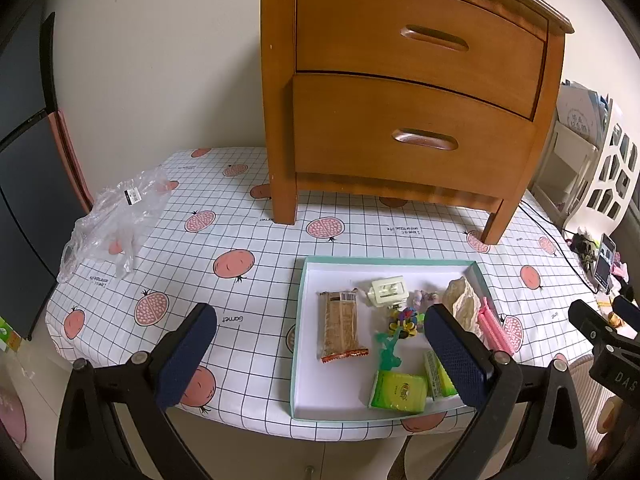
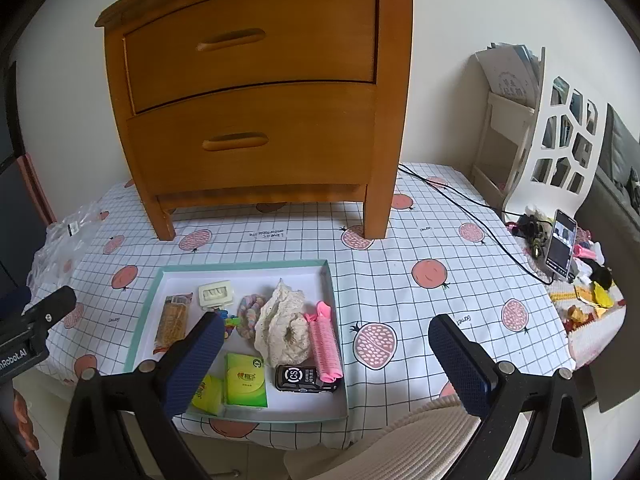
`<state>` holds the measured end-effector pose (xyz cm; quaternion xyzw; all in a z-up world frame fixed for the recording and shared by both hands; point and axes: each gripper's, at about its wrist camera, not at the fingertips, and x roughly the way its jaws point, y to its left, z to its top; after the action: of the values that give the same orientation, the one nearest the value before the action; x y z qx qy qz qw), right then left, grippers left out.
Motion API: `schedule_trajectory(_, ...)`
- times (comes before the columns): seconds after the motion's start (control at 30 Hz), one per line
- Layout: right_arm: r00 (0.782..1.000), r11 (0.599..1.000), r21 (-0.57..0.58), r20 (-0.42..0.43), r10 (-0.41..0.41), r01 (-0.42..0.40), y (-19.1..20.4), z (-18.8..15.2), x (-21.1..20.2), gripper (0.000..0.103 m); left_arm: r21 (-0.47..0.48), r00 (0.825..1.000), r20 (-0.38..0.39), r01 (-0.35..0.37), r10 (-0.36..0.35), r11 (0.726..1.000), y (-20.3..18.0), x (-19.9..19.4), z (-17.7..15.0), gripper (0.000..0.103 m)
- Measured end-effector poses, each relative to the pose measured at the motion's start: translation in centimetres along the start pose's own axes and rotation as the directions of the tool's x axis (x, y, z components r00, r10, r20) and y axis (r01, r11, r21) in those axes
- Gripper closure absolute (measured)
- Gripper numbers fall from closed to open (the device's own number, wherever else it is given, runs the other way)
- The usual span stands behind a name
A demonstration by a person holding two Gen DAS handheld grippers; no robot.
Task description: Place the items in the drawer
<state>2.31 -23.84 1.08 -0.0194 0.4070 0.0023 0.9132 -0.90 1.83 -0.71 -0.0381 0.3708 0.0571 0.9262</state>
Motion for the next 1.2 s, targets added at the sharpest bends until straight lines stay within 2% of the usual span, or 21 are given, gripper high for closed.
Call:
schedule_trajectory(0.37, 1.000, 1.000, 0.014, -0.005, -0.002, 0.002, -0.2, 0.1, 0.1, 0.000, 0.004, 1.000, -0.015, 0.001, -0.001, 1.000, -0.1, 0.4, 0.0, 0.000)
schedule_trajectory(0.5, 1.000, 1.000, 0.025, -0.013, 0.004, -0.004, -0.4, 0.4, 0.1, 0.000, -0.002, 0.999, -0.022, 0.033, -0.033, 0.999, 0.0, 0.9, 0.7, 0.000)
schedule_trajectory(0.6, 1.000, 0.999, 0.038, -0.007, 0.005, -0.005, -0.9, 1.1, 0.5, 0.000, -0.021, 0.999, -0.020, 0.044, -0.045, 0.999, 0.4, 1.6, 2.1, 0.000)
schedule_trajectory(0.73, 1.000, 0.998, 0.055, 0.021, 0.012, -0.013, -1.6, 2.9, 1.6, 0.000, -0.064, 0.992, -0.012, 0.126, -0.127, 0.990, 0.9, 3.1, 4.9, 0.000)
schedule_trajectory(0.87, 0.997, 0.996, 0.068, 0.046, 0.056, -0.059, -2.1, 5.7, 3.1, 0.000, -0.078, 0.985, 0.027, 0.174, -0.172, 0.982, 1.0, 5.1, 8.1, 0.000)
schedule_trajectory(1.03, 0.991, 0.990, 0.077, 0.073, 0.114, -0.119, -2.3, 10.0, 6.2, 0.000, -0.060, 0.984, 0.073, 0.165, -0.161, 0.984, 2.0, 8.0, 11.8, 0.000)
schedule_trajectory(1.1, 0.989, 0.988, 0.075, 0.071, 0.132, -0.138, -2.5, 11.7, 7.7, 0.000, -0.042, 0.981, 0.049, 0.192, -0.190, 0.980, 2.3, 9.7, 13.6, 0.000)
schedule_trajectory(1.2, 0.980, 0.978, 0.089, 0.064, 0.186, -0.191, -3.2, 14.1, 10.1, 0.000, -0.016, 0.982, 0.045, 0.186, -0.185, 0.982, 2.7, 11.6, 16.1, 0.000)
